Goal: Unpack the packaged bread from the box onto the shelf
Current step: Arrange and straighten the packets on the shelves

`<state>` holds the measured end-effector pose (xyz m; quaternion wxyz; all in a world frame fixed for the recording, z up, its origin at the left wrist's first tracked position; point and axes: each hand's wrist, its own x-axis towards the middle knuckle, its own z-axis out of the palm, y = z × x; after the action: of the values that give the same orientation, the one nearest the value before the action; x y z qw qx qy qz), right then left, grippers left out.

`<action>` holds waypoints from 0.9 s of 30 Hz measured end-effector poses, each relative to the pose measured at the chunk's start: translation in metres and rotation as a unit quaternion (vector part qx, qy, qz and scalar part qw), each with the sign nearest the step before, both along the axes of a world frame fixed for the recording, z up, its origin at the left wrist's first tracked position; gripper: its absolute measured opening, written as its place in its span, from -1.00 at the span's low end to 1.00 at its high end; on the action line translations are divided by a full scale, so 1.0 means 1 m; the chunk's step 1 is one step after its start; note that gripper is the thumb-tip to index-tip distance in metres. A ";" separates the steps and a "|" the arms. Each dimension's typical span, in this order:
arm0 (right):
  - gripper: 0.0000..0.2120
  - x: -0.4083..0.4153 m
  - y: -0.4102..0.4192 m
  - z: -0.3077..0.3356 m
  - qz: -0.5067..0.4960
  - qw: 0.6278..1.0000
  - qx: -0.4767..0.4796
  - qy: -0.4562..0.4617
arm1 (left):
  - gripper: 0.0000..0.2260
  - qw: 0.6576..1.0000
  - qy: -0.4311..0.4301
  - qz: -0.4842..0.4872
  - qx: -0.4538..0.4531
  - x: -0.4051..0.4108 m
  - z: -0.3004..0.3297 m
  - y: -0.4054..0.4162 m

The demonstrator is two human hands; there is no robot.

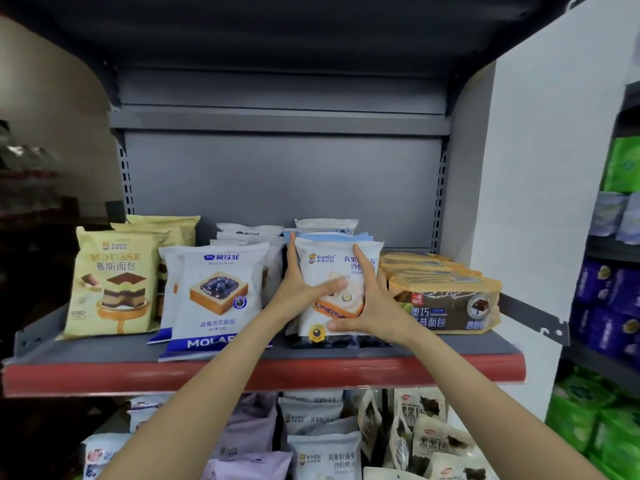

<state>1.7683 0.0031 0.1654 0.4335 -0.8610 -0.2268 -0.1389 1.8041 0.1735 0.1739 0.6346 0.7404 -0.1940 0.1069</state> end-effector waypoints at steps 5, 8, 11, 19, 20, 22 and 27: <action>0.22 0.001 0.004 0.000 0.017 1.000 -0.002 0.006 | 0.09 0.999 0.017 -0.007 -0.032 0.002 0.002 0.002; 0.21 0.000 0.004 0.001 0.016 1.000 -0.004 0.007 | 0.10 0.999 0.027 -0.001 -0.043 -0.002 0.006 0.001; 0.20 -0.003 0.005 0.001 0.004 1.000 -0.001 0.005 | 0.15 0.998 -0.033 0.049 -0.009 -0.016 0.008 -0.001; -0.40 -0.035 -0.023 0.026 -0.079 0.981 -0.139 -0.111 | 0.09 0.831 -0.260 0.156 0.467 -0.043 0.039 0.007; -0.55 -0.037 -0.030 0.038 -0.099 0.976 -0.136 -0.140 | 0.07 0.820 -0.242 0.150 0.497 -0.039 0.045 0.006; -0.77 -0.032 -0.044 0.062 -0.117 0.971 -0.128 -0.167 | 0.05 0.812 -0.199 0.143 0.530 -0.032 0.055 0.000; -0.80 0.020 -0.065 0.108 -0.101 0.948 -0.230 -0.197 | -0.02 0.786 -0.144 0.160 0.579 -0.008 0.077 -0.010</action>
<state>1.7884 -0.0617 0.2736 0.1539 -0.9111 -0.2457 -0.2931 1.7963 0.1636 0.2511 0.0253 0.9654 -0.1873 0.1797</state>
